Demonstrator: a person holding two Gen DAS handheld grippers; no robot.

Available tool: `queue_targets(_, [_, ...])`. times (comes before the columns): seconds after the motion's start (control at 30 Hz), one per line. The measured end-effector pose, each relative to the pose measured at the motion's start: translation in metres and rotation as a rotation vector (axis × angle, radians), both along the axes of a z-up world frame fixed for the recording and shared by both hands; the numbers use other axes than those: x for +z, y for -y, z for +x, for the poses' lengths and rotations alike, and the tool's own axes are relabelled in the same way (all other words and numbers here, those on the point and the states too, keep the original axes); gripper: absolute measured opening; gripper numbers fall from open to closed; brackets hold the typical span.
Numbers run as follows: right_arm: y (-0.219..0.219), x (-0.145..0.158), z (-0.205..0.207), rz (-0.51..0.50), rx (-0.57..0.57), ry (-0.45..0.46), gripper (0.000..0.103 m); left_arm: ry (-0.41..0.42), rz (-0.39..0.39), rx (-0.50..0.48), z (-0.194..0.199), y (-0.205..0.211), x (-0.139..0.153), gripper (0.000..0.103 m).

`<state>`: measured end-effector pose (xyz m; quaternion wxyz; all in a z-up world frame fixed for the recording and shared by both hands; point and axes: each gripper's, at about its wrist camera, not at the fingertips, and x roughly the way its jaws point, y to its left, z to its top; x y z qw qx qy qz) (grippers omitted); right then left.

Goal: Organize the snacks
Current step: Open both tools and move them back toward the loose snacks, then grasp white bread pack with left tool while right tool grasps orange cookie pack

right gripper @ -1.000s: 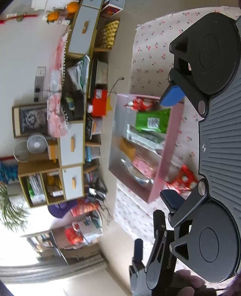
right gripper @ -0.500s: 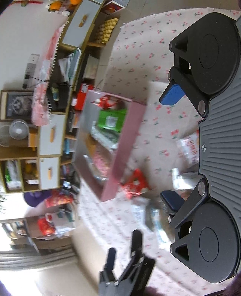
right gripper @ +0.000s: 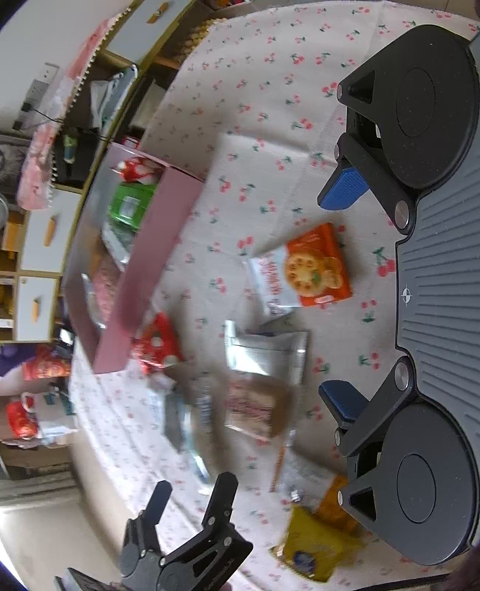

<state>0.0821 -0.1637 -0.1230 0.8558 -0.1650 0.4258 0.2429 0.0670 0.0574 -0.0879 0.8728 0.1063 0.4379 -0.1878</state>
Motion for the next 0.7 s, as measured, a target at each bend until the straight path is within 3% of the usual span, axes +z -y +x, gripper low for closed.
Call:
queue_targets(0.1, [-0.002, -0.008, -0.001, -0.021, 0.017, -0.022, 0.1, -0.036, 0.009, -0.015, 0.0, 0.0, -0.008, 0.103])
queue_targets(0.33, [0.003, -0.017, 0.003, 0.034, 0.01, -0.057, 0.103, 0.004, -0.032, -0.044, -0.003, -0.004, -0.012, 0.103])
queue_targets(0.7, [0.003, -0.018, 0.006, 0.046, 0.06, -0.045, 0.103, -0.032, -0.018, -0.036, 0.01, 0.001, -0.01, 0.103])
